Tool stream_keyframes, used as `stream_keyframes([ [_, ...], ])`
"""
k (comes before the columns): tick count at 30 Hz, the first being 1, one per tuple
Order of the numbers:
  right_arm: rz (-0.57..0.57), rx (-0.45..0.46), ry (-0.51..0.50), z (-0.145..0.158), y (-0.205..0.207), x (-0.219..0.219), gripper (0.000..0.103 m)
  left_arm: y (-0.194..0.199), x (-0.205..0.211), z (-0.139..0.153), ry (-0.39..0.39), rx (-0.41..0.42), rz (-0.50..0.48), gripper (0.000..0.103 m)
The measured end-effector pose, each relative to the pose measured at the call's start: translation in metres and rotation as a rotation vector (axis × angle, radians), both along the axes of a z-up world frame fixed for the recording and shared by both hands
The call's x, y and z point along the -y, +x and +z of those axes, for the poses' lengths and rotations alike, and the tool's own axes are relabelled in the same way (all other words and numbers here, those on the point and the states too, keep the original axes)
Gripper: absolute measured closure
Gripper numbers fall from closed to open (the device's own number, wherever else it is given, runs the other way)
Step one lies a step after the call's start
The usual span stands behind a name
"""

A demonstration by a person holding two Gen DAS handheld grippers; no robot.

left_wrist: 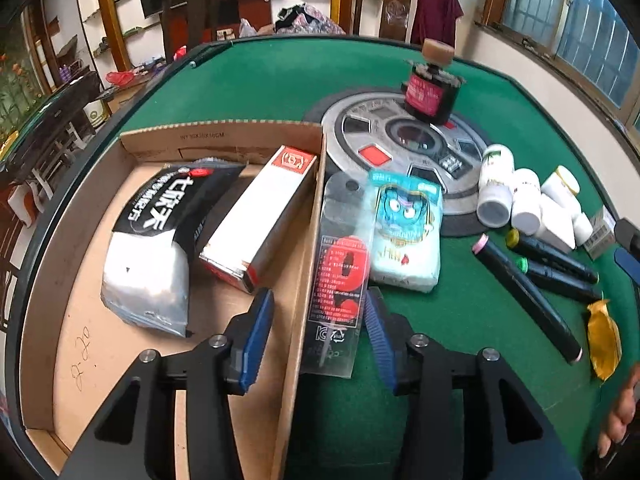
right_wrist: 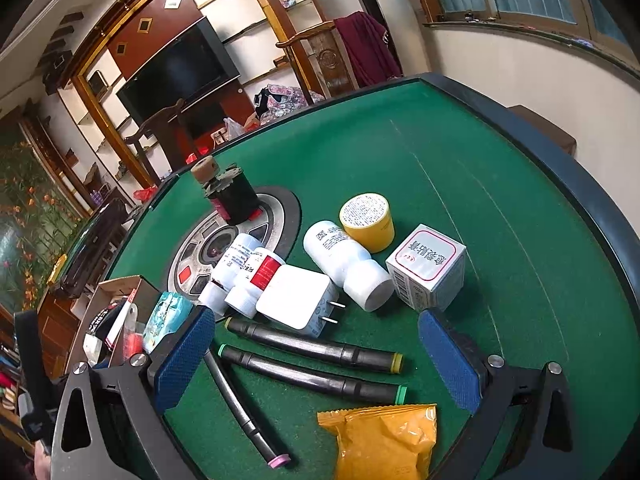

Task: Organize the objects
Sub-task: 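Grasp the clear blister pack with the left tool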

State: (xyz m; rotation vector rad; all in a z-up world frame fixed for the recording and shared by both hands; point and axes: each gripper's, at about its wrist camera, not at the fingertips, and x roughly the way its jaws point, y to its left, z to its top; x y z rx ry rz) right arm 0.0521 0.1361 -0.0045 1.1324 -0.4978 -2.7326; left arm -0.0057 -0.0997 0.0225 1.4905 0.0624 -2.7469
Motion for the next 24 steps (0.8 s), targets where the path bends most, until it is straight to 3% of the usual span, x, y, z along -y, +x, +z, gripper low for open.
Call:
stream_keyframes([
  [2, 0.001, 0.0, 0.002, 0.0, 0.0, 0.0, 0.0, 0.008, 0.0, 0.009, 0.036, -0.041, -0.019, 0.056],
  [4, 0.0, 0.001, -0.001, 0.0, 0.0, 0.0, 0.0, 0.02, -0.004, 0.021, 0.082, -0.091, -0.064, 0.047],
  [6, 0.002, 0.002, -0.004, 0.0, 0.0, -0.001, 0.0, 0.034, -0.01, 0.033, 0.099, -0.158, -0.122, 0.03],
  [7, 0.003, 0.003, -0.006, 0.0, -0.001, -0.001, 0.0, 0.036, -0.012, 0.035, 0.103, -0.168, -0.144, 0.028],
  [10, 0.003, 0.004, -0.006, 0.0, 0.0, 0.0, 0.0, 0.034, -0.019, 0.028, 0.124, -0.114, -0.214, 0.028],
  [14, 0.0, 0.005, -0.008, 0.0, 0.0, -0.001, 0.0, 0.025, -0.017, 0.013, 0.236, -0.024, -0.253, 0.028],
  [19, 0.002, 0.012, -0.021, -0.002, -0.001, -0.002, 0.0, 0.022, -0.008, 0.011, 0.194, -0.027, -0.191, 0.03],
  [22, 0.004, 0.028, -0.03, -0.004, -0.002, -0.002, 0.0, 0.02, -0.003, 0.016, 0.139, -0.076, -0.172, 0.03],
  [24, 0.001, 0.031, -0.035, -0.005, -0.002, -0.003, 0.0, 0.018, 0.001, 0.015, 0.156, -0.074, -0.17, 0.03],
])
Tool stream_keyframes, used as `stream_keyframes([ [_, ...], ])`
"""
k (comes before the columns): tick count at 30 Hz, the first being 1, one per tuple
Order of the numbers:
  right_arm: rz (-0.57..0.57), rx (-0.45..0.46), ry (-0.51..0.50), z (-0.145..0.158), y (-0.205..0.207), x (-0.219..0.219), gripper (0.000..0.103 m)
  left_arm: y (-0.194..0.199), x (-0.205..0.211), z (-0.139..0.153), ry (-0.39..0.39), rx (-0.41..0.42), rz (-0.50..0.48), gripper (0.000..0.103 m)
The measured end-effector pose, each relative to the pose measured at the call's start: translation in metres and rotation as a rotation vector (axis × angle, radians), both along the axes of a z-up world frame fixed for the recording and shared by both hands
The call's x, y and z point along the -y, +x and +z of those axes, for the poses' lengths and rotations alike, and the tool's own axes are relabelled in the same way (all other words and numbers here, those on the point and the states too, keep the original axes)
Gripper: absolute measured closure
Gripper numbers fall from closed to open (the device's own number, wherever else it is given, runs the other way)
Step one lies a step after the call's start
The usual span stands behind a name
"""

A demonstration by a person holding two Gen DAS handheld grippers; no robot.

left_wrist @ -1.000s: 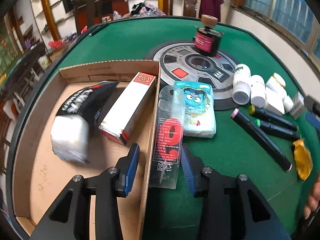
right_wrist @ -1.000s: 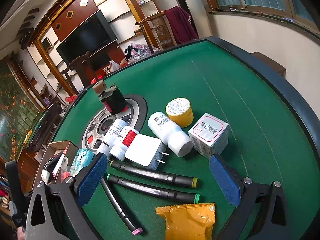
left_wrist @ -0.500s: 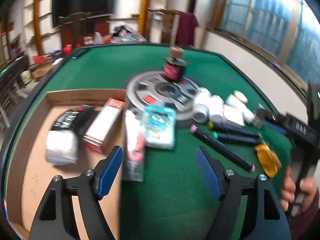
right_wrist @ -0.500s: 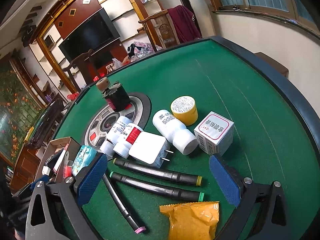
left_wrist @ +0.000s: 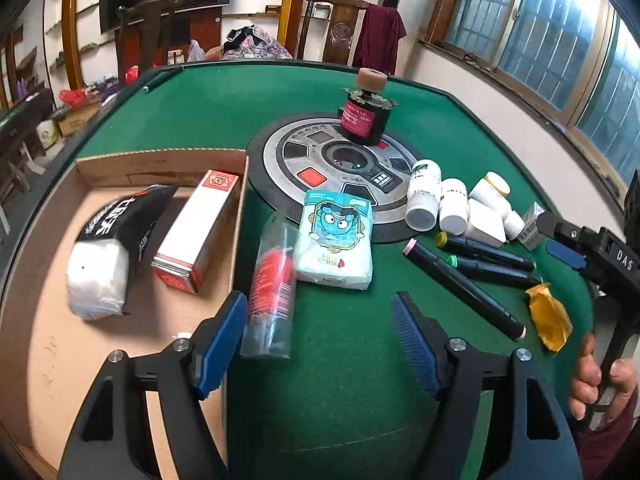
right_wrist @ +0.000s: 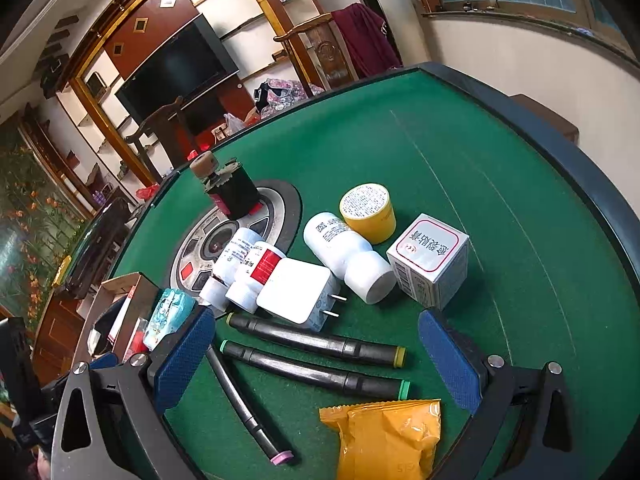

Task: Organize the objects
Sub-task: 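Grasp the clear blister pack with the left tool, then lift the blister pack with left tool while right tool grasps a black marker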

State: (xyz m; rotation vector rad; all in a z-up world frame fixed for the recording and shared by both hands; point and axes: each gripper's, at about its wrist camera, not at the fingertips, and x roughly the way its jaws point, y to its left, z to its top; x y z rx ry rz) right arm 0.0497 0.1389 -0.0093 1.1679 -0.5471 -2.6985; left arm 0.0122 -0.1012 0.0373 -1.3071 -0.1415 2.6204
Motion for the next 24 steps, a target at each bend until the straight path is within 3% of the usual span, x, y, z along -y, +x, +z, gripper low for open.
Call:
stream_keyframes([
  [1, -0.002, 0.001, 0.001, 0.0, 0.0, 0.0, 0.0, -0.002, -0.001, -0.001, -0.007, 0.002, 0.0, 0.03],
  [6, 0.004, -0.002, 0.008, 0.0, 0.0, 0.003, 0.0, -0.017, -0.029, -0.007, -0.211, 0.03, -0.018, 0.029],
  [8, 0.006, -0.006, 0.013, 0.001, 0.001, 0.005, 0.0, -0.023, -0.041, -0.014, -0.247, 0.071, -0.047, 0.033],
  [10, 0.01, -0.003, 0.011, 0.001, 0.001, 0.005, 0.0, -0.022, -0.045, -0.016, -0.299, 0.053, -0.04, 0.053],
  [11, 0.011, -0.003, 0.008, 0.001, 0.001, 0.005, 0.0, -0.018, -0.046, -0.014, -0.317, 0.039, -0.043, 0.075],
  [12, 0.012, -0.004, 0.006, 0.001, 0.001, 0.006, 0.0, -0.016, -0.042, -0.012, -0.296, 0.043, -0.045, 0.084],
  [14, 0.014, -0.005, 0.009, 0.0, 0.001, 0.006, 0.0, -0.011, -0.032, -0.006, -0.231, 0.067, -0.048, 0.086],
  [19, 0.028, -0.006, 0.01, 0.0, 0.0, 0.009, 0.0, -0.01, -0.034, -0.008, -0.224, 0.075, -0.049, 0.084],
  [20, 0.029, -0.009, 0.014, 0.001, 0.0, 0.01, 0.0, -0.013, -0.036, -0.01, -0.233, 0.079, -0.042, 0.08],
  [23, 0.033, -0.018, 0.027, 0.001, 0.001, 0.012, 0.0, -0.022, -0.046, -0.025, -0.267, 0.106, -0.042, 0.054],
  [24, 0.033, -0.018, 0.029, 0.0, 0.002, 0.013, 0.0, -0.021, -0.046, -0.025, -0.264, 0.075, -0.033, 0.047],
])
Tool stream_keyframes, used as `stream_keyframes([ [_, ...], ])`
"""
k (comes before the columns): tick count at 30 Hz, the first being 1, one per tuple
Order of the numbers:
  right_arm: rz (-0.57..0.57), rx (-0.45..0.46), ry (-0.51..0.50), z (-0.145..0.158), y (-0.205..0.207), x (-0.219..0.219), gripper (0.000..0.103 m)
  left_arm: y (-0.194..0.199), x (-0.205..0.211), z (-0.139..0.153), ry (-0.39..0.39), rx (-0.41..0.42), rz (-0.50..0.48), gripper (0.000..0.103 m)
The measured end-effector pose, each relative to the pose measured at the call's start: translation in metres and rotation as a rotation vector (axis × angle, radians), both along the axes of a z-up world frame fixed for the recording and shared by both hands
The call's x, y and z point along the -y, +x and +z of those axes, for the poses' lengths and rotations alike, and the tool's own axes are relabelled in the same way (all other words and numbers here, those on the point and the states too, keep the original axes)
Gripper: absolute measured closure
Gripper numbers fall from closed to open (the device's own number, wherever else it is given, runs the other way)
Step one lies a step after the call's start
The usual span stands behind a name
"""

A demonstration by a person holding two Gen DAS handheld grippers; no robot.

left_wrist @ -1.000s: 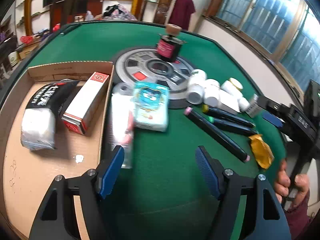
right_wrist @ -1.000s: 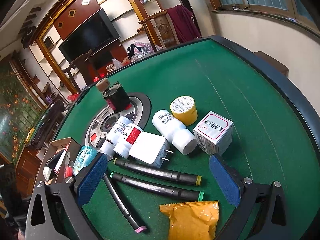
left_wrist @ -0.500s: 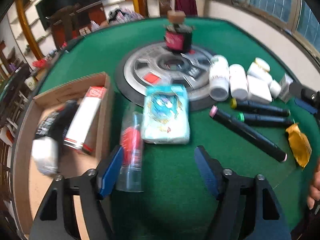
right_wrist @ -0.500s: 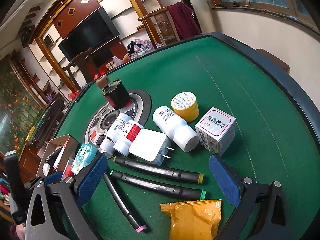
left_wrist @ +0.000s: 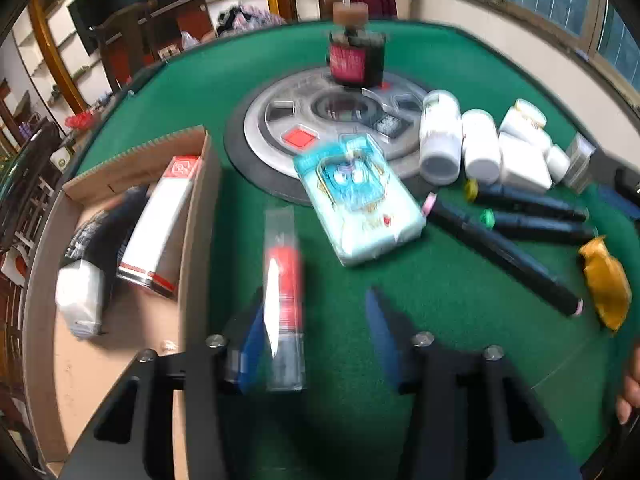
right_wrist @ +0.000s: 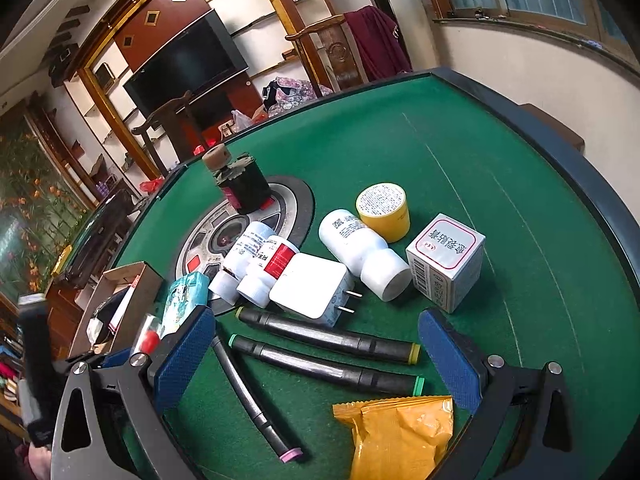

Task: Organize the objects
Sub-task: 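Lift the blister pack with left tool while right tool grasps a black marker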

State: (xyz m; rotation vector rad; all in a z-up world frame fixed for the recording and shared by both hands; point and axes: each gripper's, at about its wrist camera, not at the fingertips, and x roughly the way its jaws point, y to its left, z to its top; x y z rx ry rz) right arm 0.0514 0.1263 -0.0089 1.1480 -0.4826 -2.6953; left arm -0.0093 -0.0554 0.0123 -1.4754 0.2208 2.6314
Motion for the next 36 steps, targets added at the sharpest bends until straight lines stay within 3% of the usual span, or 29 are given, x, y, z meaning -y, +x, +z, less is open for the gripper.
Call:
stream_keyframes([
  [2, 0.003, 0.001, -0.003, -0.001, -0.001, 0.001, 0.0, -0.001, 0.003, -0.004, 0.01, -0.004, 0.019, 0.047],
  [3, 0.003, 0.003, -0.004, -0.001, -0.001, 0.001, 0.0, -0.001, 0.005, -0.004, 0.034, 0.002, 0.028, 0.061],
  [4, 0.004, 0.003, -0.007, -0.001, -0.001, 0.001, 0.0, 0.0, 0.007, -0.003, 0.047, 0.002, 0.031, 0.068],
  [5, 0.007, 0.002, -0.012, -0.002, -0.002, 0.001, 0.0, 0.002, 0.006, -0.003, 0.028, -0.003, 0.033, 0.09],
  [10, 0.042, -0.013, -0.028, 0.001, 0.0, 0.007, 0.0, 0.02, 0.014, 0.003, 0.152, 0.001, 0.033, 0.091],
  [15, 0.084, -0.031, 0.027, 0.007, 0.006, 0.022, 0.0, 0.055, 0.027, 0.026, 0.337, -0.047, 0.032, 0.09],
  [18, 0.182, 0.005, 0.063, 0.009, 0.009, 0.043, 0.0, 0.08, 0.033, 0.043, 0.362, -0.099, 0.014, 0.09],
  [22, 0.295, 0.05, 0.214, 0.007, 0.011, 0.079, 0.001, 0.106, 0.048, 0.056, 0.36, -0.162, 0.007, 0.09],
  [25, 0.353, 0.119, 0.323, -0.003, 0.008, 0.099, 0.015, 0.119, 0.061, 0.058, 0.376, -0.178, 0.01, 0.09],
  [27, 0.354, 0.166, 0.393, -0.015, 0.005, 0.106, 0.03, 0.124, 0.071, 0.056, 0.394, -0.18, 0.014, 0.09],
  [30, 0.353, 0.222, 0.459, -0.031, -0.005, 0.115, 0.043, 0.125, 0.081, 0.051, 0.42, -0.175, 0.024, 0.09],
  [34, 0.363, 0.197, 0.504, -0.031, -0.017, 0.13, 0.048, 0.129, 0.092, 0.045, 0.439, -0.17, 0.029, 0.09],
  [36, 0.376, 0.19, 0.513, -0.03, -0.021, 0.138, 0.066, 0.131, 0.097, 0.044, 0.447, -0.167, 0.036, 0.09],
])
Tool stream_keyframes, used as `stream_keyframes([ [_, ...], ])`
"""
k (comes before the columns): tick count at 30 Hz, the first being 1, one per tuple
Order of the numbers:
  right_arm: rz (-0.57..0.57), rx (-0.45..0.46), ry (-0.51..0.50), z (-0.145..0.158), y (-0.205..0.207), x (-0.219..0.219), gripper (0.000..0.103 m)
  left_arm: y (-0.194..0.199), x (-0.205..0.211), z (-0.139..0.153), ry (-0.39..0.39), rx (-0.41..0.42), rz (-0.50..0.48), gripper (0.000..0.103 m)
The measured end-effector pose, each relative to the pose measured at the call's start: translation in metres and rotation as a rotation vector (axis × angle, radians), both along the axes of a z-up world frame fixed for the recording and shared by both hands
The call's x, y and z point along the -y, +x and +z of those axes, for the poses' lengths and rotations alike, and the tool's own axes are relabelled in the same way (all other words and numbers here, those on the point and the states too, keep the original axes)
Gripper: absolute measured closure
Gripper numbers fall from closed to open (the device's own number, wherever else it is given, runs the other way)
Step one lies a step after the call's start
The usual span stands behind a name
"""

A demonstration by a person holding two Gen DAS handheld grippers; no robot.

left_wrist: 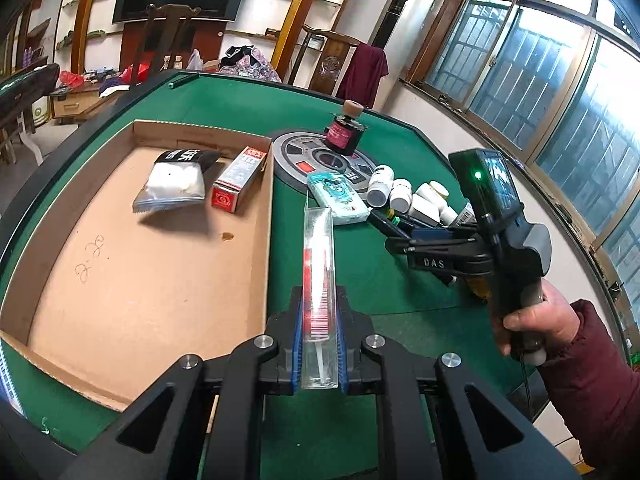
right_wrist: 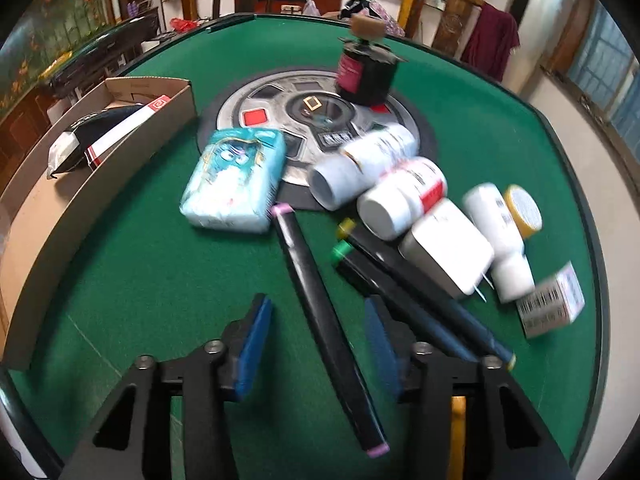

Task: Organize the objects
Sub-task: 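Lift the blister pack with left tool while right tool grasps a black marker, then drop the blister pack into the box with left tool while right tool drops the marker in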

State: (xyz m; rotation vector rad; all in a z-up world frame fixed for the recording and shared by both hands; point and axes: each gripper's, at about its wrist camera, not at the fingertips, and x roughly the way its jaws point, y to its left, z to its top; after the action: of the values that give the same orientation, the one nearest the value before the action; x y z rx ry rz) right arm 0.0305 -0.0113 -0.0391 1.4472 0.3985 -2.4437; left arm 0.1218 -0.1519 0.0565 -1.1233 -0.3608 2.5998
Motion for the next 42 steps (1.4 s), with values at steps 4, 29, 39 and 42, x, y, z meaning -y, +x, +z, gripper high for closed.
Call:
stream_keyframes([
  [4, 0.008, 0.02, -0.039, -0.002, 0.004, 0.005, 0.087, 0.004, 0.01, -0.001, 0.014, 0.002, 0.014, 0.09],
  [29, 0.175, 0.183, -0.619, 0.068, 0.002, 0.109, 0.086, -0.06, 0.107, 0.032, -0.12, 0.031, 0.184, 0.09],
  [39, 0.15, 0.208, -0.489, 0.057, -0.056, 0.18, 0.085, -0.124, 0.123, -0.001, -0.163, 0.128, 0.188, 0.09],
  [42, 0.13, 0.223, -0.474, 0.05, -0.069, 0.189, 0.085, -0.137, 0.123, -0.008, -0.166, 0.142, 0.185, 0.09],
])
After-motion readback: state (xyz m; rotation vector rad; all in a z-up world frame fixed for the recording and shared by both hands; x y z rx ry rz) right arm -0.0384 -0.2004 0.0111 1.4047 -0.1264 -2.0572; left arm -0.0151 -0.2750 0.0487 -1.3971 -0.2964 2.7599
